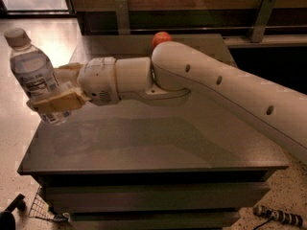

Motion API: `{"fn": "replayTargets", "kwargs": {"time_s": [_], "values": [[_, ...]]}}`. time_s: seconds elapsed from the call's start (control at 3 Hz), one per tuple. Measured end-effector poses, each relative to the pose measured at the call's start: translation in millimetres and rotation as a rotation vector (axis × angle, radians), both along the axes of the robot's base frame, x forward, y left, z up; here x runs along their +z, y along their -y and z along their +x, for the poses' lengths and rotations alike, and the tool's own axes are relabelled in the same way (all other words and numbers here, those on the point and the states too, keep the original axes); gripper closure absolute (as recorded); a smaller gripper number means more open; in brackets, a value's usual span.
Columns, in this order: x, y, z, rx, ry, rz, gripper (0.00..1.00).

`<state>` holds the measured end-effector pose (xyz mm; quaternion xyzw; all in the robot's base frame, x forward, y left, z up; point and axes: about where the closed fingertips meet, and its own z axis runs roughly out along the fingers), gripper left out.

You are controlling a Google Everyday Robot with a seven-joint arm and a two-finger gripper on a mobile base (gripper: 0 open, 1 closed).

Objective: Pick blue plastic bottle

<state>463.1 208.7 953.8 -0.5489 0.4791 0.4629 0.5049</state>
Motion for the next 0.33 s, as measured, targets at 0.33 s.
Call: {"fn": "replayTargets", "kwargs": {"time_s": [0.33], "values": [[38.5, 9.8, 0.1, -0.006, 0.057, 0.031, 1.0]]}}
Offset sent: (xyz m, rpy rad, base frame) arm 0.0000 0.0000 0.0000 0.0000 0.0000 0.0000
